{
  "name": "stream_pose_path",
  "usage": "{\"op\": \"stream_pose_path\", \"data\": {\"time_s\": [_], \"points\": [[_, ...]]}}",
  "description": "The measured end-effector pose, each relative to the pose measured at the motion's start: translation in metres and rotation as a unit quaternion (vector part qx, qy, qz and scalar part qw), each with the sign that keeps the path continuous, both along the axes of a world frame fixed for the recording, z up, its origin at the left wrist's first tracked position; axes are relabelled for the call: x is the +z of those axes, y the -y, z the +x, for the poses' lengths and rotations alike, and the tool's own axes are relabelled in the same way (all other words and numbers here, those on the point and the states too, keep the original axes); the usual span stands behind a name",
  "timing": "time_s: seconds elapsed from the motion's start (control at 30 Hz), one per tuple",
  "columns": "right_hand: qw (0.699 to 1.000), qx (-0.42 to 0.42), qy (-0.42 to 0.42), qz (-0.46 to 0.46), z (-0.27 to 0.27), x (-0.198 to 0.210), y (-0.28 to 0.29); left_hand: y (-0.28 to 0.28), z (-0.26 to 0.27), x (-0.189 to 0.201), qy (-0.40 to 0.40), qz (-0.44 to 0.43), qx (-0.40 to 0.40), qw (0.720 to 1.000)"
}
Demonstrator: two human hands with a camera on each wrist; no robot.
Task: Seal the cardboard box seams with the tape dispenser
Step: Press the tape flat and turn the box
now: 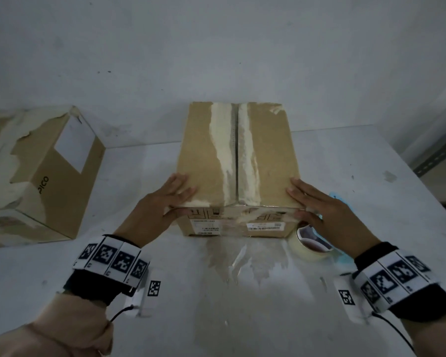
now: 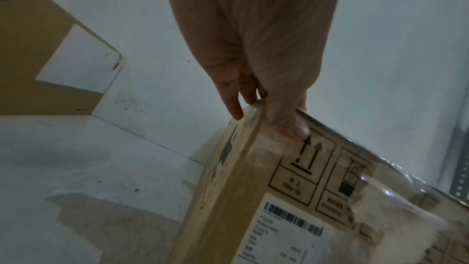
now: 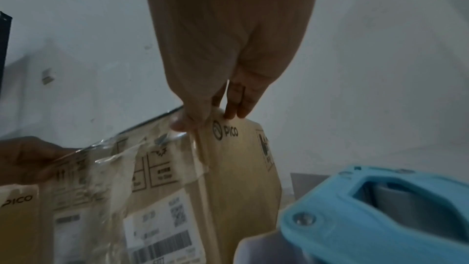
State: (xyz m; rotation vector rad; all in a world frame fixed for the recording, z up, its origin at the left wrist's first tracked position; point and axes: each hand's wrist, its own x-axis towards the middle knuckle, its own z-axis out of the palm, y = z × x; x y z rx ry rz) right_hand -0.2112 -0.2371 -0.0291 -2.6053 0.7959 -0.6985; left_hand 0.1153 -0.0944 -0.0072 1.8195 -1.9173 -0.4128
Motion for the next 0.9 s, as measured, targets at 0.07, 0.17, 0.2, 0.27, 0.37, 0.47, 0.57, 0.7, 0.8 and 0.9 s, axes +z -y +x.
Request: {"op": "stream_pose_path", "data": {"time_s": [0.07, 0.17, 0.2, 0.27, 0.37, 0.47, 0.57, 0.7, 0.8, 0.9], "points": [[1.000, 0.014, -0.022, -0.003, -0.001, 0.006, 0.001, 0.000, 0.001, 0.003, -0.020, 0.017, -0.009, 1.000], [0.999, 0.012, -0.027, -0.017, 0.000, 0.011, 0.001, 0.001, -0.002, 0.001, -0.035, 0.000, 0.013, 0.999], [1.000, 0.006, -0.015, 0.000, 0.002, 0.011, 0.001, 0.001, -0.003, -0.001, -0.051, -0.021, 0.044, 0.997], [0.999, -0.010, 0.013, 0.041, 0.006, 0.010, 0.000, 0.001, -0.006, -0.006, -0.060, -0.087, 0.130, 0.986], [0.993, -0.100, 0.039, 0.055, 0.012, 0.006, -0.004, -0.001, -0.013, -0.009, -0.092, -0.142, 0.237, 0.957], [0.990, -0.122, 0.057, 0.039, 0.018, 0.000, -0.010, -0.005, -0.019, -0.012, -0.118, -0.136, 0.282, 0.943], [0.991, -0.116, 0.061, 0.038, 0.020, -0.003, -0.012, -0.007, -0.025, -0.016, -0.127, -0.160, 0.283, 0.937], [0.991, -0.113, 0.057, 0.033, 0.020, -0.001, -0.014, -0.015, -0.026, -0.020, -0.132, -0.172, 0.242, 0.946], [0.992, -0.111, 0.045, 0.026, 0.020, 0.003, -0.016, -0.023, -0.019, -0.021, -0.117, -0.151, 0.180, 0.965], [0.993, -0.110, 0.034, 0.029, 0.018, 0.006, -0.015, -0.023, -0.006, -0.017, -0.101, -0.157, 0.144, 0.972]]}}
